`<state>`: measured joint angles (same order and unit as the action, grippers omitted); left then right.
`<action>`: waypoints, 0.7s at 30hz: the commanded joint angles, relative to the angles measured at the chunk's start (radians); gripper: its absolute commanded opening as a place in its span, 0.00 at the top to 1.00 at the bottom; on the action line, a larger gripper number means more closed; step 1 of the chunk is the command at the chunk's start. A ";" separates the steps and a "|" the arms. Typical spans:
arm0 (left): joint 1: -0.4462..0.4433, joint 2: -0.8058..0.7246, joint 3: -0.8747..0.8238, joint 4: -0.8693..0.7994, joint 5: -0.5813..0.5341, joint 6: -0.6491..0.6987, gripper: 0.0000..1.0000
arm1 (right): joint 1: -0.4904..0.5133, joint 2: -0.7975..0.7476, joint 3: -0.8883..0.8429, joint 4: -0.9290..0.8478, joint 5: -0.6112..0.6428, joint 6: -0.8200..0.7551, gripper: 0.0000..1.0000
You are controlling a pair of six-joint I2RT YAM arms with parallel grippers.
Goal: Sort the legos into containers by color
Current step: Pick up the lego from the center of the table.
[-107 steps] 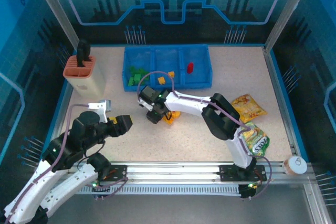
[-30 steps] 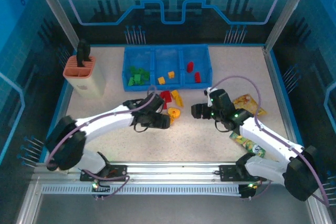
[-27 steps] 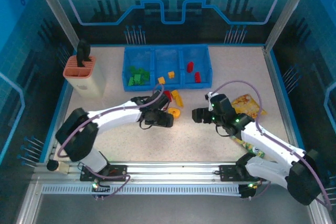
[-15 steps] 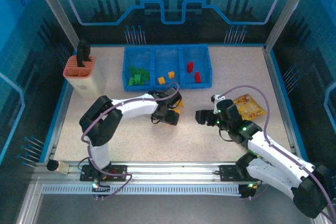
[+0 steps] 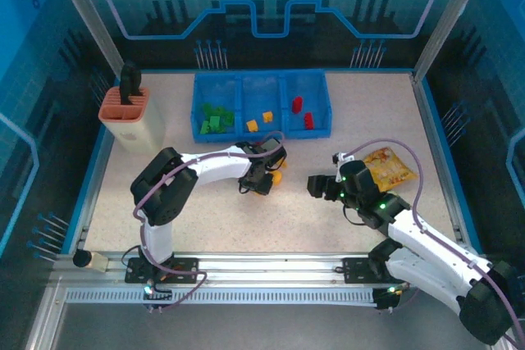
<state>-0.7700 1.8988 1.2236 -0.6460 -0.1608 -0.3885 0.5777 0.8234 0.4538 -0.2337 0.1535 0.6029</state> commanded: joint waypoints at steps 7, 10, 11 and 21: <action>-0.009 -0.140 -0.006 -0.046 -0.004 -0.009 0.79 | 0.004 -0.030 -0.028 0.015 0.012 0.032 0.17; 0.003 -0.203 0.023 -0.050 -0.007 -0.004 0.78 | 0.006 -0.050 -0.036 0.004 0.013 0.038 0.17; 0.014 -0.221 0.042 -0.052 -0.005 0.000 0.78 | 0.007 -0.059 -0.039 0.000 0.013 0.039 0.17; 0.228 -0.127 0.393 -0.064 0.032 0.037 0.75 | 0.064 -0.123 -0.067 -0.045 0.009 0.074 0.18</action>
<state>-0.5880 1.7023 1.5162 -0.6903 -0.1345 -0.3828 0.6064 0.7204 0.3996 -0.2512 0.1539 0.6518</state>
